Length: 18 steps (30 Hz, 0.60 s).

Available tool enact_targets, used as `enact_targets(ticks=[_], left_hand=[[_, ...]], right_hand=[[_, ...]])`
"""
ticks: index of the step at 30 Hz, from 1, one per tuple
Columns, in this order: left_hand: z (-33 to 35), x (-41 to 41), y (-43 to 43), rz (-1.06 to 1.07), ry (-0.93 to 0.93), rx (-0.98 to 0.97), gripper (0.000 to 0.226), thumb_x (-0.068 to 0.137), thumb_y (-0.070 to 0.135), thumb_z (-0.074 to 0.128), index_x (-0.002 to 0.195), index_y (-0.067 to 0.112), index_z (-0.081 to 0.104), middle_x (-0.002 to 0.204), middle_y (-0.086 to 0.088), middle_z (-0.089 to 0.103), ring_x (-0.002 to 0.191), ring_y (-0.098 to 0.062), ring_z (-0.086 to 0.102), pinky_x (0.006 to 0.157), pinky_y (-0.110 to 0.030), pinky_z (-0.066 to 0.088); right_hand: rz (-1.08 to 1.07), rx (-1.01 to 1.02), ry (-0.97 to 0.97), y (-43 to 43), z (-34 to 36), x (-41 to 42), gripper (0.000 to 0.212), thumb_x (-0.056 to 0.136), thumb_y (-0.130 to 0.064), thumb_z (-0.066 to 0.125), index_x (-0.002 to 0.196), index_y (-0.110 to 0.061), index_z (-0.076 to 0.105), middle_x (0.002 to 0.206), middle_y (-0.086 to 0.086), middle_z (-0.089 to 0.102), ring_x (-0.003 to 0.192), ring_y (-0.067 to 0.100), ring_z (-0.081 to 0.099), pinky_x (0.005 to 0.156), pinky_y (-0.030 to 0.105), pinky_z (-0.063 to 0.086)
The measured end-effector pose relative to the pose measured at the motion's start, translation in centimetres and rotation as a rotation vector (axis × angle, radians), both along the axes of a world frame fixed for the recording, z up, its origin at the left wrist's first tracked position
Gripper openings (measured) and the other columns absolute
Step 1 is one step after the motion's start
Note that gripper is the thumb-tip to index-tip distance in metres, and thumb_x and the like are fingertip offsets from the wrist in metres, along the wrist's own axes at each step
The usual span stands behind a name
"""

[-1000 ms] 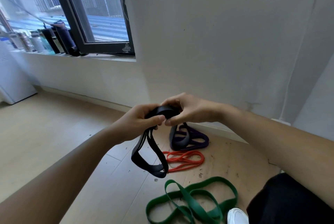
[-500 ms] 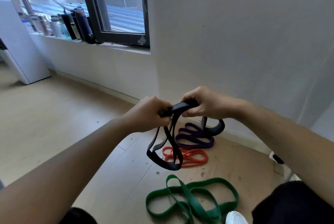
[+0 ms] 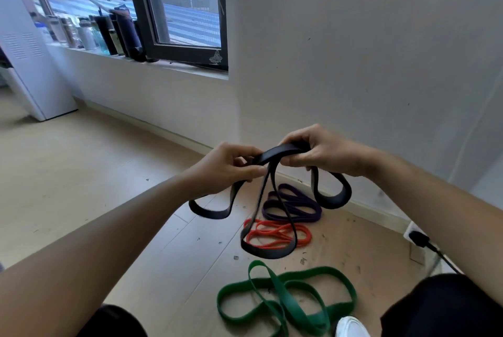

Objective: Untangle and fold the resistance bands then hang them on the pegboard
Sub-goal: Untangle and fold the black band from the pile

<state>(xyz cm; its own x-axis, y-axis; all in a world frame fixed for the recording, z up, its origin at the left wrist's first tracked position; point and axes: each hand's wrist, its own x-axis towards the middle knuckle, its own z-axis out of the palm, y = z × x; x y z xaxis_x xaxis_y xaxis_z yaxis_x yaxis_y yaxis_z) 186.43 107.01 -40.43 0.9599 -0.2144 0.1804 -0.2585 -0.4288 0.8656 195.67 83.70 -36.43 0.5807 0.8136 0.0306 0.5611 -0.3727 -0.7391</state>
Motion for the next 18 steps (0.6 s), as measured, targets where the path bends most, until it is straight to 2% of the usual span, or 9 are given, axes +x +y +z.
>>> enact_targets(ticks=[2, 4, 6, 8, 9, 11, 14, 16, 18], left_hand=[[-0.3, 0.0, -0.3, 0.011, 0.016, -0.011, 0.023, 0.094, 0.019, 0.071, 0.116, 0.020, 0.074, 0.084, 0.004, 0.073, 0.079, -0.022, 0.066, 0.085, -0.045, 0.057], [-0.4, 0.0, -0.4, 0.007, 0.034, -0.001, 0.023, 0.094, 0.025, 0.071, 0.116, 0.027, 0.075, 0.080, -0.003, 0.072, 0.074, -0.027, 0.063, 0.077, -0.048, 0.055], [-0.6, 0.1, -0.4, 0.004, 0.043, -0.002, 0.023, 0.095, 0.025, 0.070, 0.118, 0.028, 0.074, 0.075, -0.009, 0.069, 0.069, -0.026, 0.059, 0.070, -0.041, 0.050], [-0.6, 0.0, -0.7, 0.008, 0.030, -0.022, 0.024, 0.097, 0.017, 0.067, 0.119, 0.020, 0.073, 0.083, -0.001, 0.075, 0.075, -0.017, 0.068, 0.075, -0.027, 0.053], [-0.7, 0.1, -0.7, 0.011, 0.019, -0.027, 0.024, 0.098, 0.015, 0.065, 0.120, 0.017, 0.073, 0.093, -0.002, 0.077, 0.085, -0.017, 0.072, 0.080, -0.025, 0.055], [-0.8, 0.0, -0.8, -0.002, 0.024, -0.050, 0.024, 0.098, 0.013, 0.064, 0.121, 0.013, 0.072, 0.107, -0.006, 0.077, 0.103, -0.021, 0.072, 0.092, -0.029, 0.056], [-0.7, 0.0, -0.8, -0.044, 0.105, -0.150, 0.026, 0.100, 0.014, 0.060, 0.125, 0.011, 0.068, 0.113, -0.009, 0.076, 0.112, -0.020, 0.070, 0.101, -0.033, 0.052], [-0.5, -0.1, -1.0, -0.058, 0.140, -0.197, 0.028, 0.101, 0.022, 0.059, 0.126, 0.011, 0.066, 0.117, -0.010, 0.075, 0.117, -0.020, 0.068, 0.105, -0.034, 0.050], [-0.2, -0.1, -1.3, -0.089, 0.166, -0.258, 0.035, 0.099, 0.030, 0.060, 0.126, 0.006, 0.063, 0.118, -0.010, 0.074, 0.118, -0.022, 0.067, 0.104, -0.035, 0.051]], right_hand=[[0.008, 0.051, 0.004, 0.1, -0.1, -0.1, 0.015, 0.094, -0.018, 0.071, 0.107, -0.012, 0.073, 0.077, 0.000, 0.061, 0.068, 0.012, 0.052, 0.060, 0.023, 0.044], [0.010, 0.093, -0.007, 0.3, -0.3, -0.2, 0.015, 0.094, -0.017, 0.072, 0.107, -0.012, 0.074, 0.078, 0.003, 0.063, 0.068, 0.012, 0.052, 0.060, 0.023, 0.044], [0.003, 0.138, 0.001, 0.5, -0.4, -0.3, 0.015, 0.093, -0.015, 0.072, 0.107, -0.009, 0.074, 0.079, 0.007, 0.063, 0.067, 0.013, 0.052, 0.059, 0.023, 0.043], [0.001, 0.178, 0.012, 0.6, -0.6, -0.4, 0.015, 0.093, -0.013, 0.072, 0.107, -0.008, 0.074, 0.081, 0.014, 0.063, 0.068, 0.016, 0.052, 0.059, 0.024, 0.043], [0.004, 0.193, 0.023, 0.7, -0.7, -0.5, 0.015, 0.093, -0.013, 0.071, 0.108, -0.008, 0.074, 0.082, 0.017, 0.064, 0.068, 0.017, 0.052, 0.059, 0.025, 0.044], [0.008, 0.215, 0.046, 0.8, -0.8, -0.6, 0.016, 0.093, -0.012, 0.072, 0.108, -0.006, 0.074, 0.084, 0.019, 0.065, 0.068, 0.018, 0.052, 0.059, 0.025, 0.044], [0.009, 0.246, 0.081, 0.6, -0.7, -0.5, 0.015, 0.092, -0.012, 0.072, 0.105, -0.004, 0.074, 0.078, 0.012, 0.065, 0.066, 0.016, 0.051, 0.058, 0.026, 0.042], [-0.001, 0.282, 0.113, 0.4, -0.6, -0.5, 0.015, 0.092, -0.013, 0.072, 0.104, -0.004, 0.074, 0.071, 0.002, 0.061, 0.063, 0.014, 0.049, 0.057, 0.026, 0.040], [-0.010, 0.316, 0.141, 0.4, -0.6, -0.5, 0.016, 0.093, -0.015, 0.071, 0.105, -0.005, 0.075, 0.070, 0.002, 0.058, 0.062, 0.015, 0.047, 0.056, 0.026, 0.040]])
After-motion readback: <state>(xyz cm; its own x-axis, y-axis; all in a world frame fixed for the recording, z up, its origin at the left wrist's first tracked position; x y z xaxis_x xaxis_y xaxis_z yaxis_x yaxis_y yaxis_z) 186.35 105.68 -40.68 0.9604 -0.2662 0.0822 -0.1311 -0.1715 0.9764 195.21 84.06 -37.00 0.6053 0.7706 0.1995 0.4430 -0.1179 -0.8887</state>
